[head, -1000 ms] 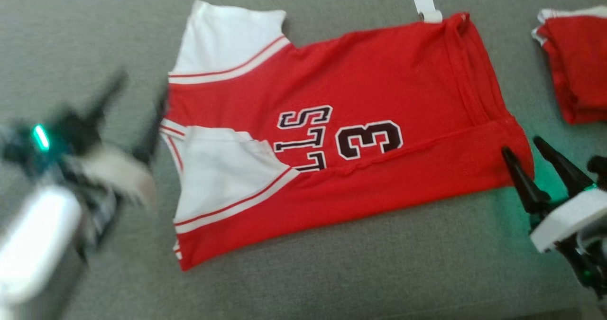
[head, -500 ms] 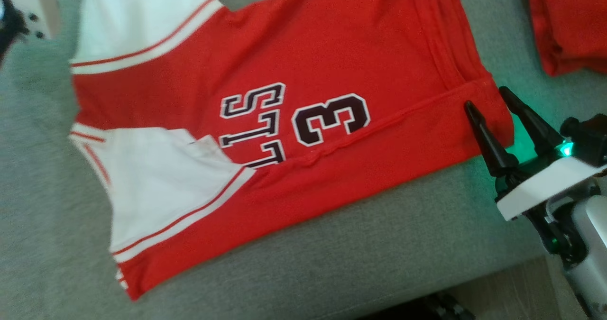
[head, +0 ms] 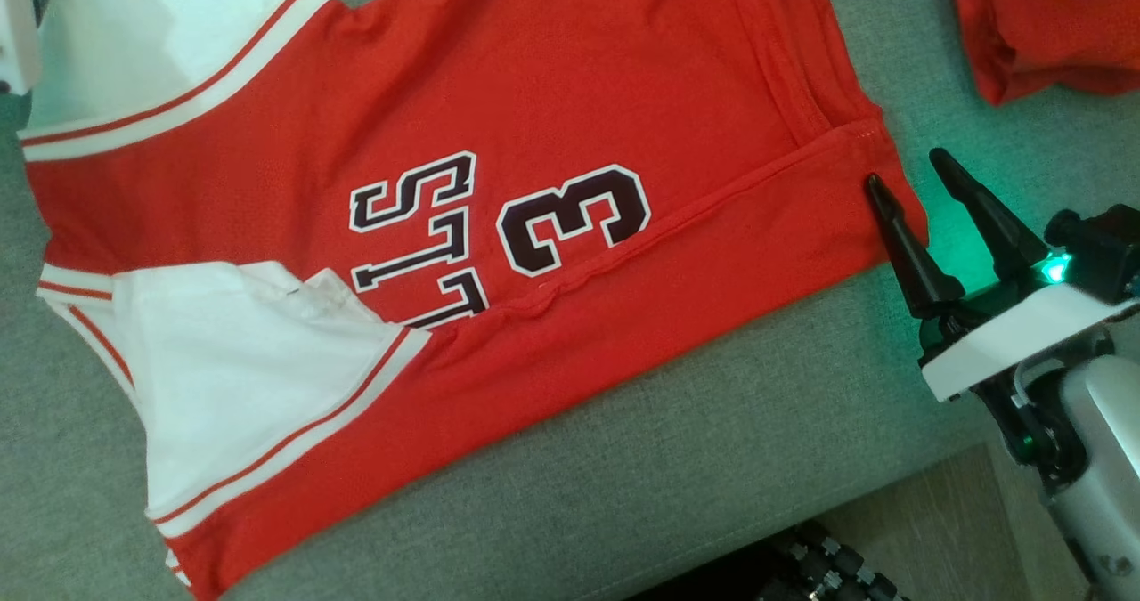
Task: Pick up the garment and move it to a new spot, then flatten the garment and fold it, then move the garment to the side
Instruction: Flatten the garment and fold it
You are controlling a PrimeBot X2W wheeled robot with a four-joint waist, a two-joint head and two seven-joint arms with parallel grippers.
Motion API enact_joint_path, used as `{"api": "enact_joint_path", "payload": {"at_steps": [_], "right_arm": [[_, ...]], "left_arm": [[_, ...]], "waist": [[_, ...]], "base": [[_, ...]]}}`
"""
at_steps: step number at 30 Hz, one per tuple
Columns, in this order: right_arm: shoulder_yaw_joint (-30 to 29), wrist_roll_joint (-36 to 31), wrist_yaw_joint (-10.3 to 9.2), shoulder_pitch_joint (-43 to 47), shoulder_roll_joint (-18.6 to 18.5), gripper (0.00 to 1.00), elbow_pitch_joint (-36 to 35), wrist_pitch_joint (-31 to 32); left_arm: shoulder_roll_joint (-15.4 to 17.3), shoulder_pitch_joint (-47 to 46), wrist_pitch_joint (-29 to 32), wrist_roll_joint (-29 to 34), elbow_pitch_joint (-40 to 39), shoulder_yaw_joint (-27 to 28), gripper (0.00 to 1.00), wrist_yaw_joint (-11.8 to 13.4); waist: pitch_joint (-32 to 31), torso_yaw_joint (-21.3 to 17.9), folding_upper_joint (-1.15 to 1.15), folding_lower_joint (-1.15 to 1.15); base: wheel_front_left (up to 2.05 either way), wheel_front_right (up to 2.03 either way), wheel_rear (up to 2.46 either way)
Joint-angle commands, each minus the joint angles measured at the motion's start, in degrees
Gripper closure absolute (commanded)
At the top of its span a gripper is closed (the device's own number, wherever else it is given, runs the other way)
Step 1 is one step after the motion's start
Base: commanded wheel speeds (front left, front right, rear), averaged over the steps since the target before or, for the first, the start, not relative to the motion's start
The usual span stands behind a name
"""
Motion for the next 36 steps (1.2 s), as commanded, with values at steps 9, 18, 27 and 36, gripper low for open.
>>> {"api": "enact_joint_path", "payload": {"at_steps": [9,18,27,36], "right_arm": [[-0.4,-0.3,0.37,-2.3,-1.8,0.00,-0.9,-0.2],[1.7,7.1,0.37,-14.7,-0.8,0.00,3.6,12.4],[6.0,13.3,0.37,-29.6,1.6,0.00,16.4,20.8],[8.7,12.4,0.37,-37.2,2.7,0.26,27.2,18.6]], "left_arm": [[5.1,-1.5,-8.5,-1.7,-7.8,-5.8,1.00,-0.3],[4.3,-7.2,-22.8,-0.7,-7.7,-14.4,1.00,-0.3],[1.7,-13.3,-27.4,-2.6,-6.7,-22.4,1.00,-0.3],[0.4,-17.3,-30.9,-4.9,-4.5,-27.7,1.00,-0.3]], "waist": [[-0.7,1.8,0.00,0.00],[-2.8,6.2,0.00,0.00],[-2.5,10.0,0.00,0.00],[-2.0,12.1,0.00,0.00]], "base": [[0.00,0.00,0.00],[0.00,0.00,0.00],[0.00,0.00,0.00],[0.00,0.00,0.00]]}}
